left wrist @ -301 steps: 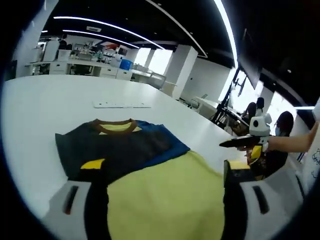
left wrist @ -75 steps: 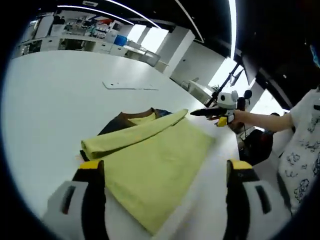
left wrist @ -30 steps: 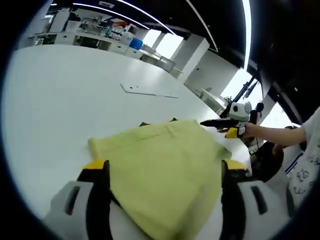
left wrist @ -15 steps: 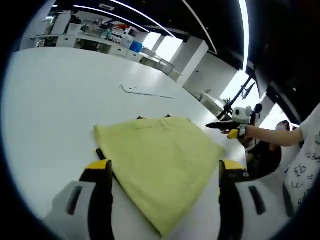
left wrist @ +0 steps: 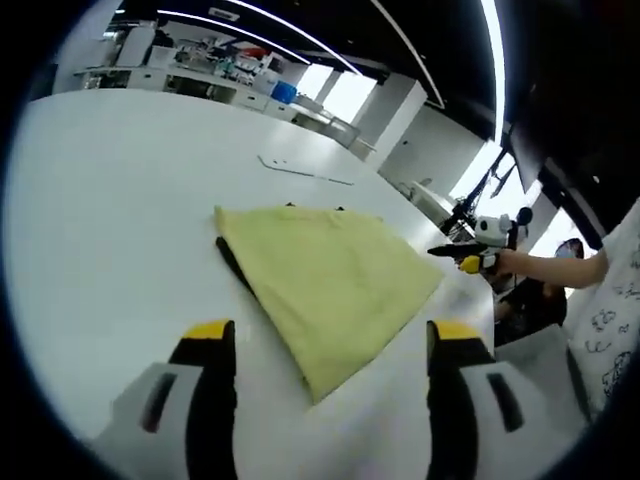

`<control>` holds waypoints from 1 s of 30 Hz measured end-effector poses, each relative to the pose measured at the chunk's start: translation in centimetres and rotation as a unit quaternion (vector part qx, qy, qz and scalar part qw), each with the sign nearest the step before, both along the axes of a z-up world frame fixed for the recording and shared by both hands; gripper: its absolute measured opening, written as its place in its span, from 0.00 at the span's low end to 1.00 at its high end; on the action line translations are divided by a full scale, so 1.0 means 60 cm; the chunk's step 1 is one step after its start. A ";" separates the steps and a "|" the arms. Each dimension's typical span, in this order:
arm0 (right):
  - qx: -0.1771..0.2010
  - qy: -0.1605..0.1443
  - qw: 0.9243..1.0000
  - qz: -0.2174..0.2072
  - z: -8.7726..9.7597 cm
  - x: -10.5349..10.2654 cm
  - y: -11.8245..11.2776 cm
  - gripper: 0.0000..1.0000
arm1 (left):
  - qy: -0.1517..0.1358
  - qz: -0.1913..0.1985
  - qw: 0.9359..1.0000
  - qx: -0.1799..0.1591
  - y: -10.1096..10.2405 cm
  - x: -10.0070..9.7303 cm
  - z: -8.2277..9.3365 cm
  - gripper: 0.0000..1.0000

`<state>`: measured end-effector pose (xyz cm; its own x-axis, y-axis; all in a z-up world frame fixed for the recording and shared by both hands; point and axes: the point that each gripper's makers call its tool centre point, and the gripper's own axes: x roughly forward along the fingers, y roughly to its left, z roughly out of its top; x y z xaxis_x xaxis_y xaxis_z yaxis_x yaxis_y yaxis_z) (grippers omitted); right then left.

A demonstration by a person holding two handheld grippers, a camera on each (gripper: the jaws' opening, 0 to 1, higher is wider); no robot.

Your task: Fold the garment on the visible template until the final outline fits inside the template.

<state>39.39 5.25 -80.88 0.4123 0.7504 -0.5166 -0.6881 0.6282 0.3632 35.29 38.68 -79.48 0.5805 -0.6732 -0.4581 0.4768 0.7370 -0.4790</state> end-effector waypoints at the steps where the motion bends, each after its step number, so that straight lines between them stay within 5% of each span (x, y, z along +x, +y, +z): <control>1: -0.002 -0.001 1.000 0.002 0.001 -0.006 0.000 0.73 | -0.002 0.000 1.000 0.001 0.000 -0.003 -0.001 0.70; 10: -0.027 -0.013 0.999 0.025 -0.009 -0.029 -0.002 0.57 | -0.011 0.027 0.999 -0.012 0.000 -0.018 -0.018 0.57; 20: -0.032 0.006 0.999 0.028 -0.036 -0.043 -0.003 0.26 | 0.017 0.036 0.999 -0.029 -0.002 -0.037 -0.042 0.39; 30: -0.032 0.007 0.999 0.020 -0.038 -0.038 -0.003 0.17 | 0.030 0.025 0.999 -0.015 0.001 -0.047 -0.058 0.25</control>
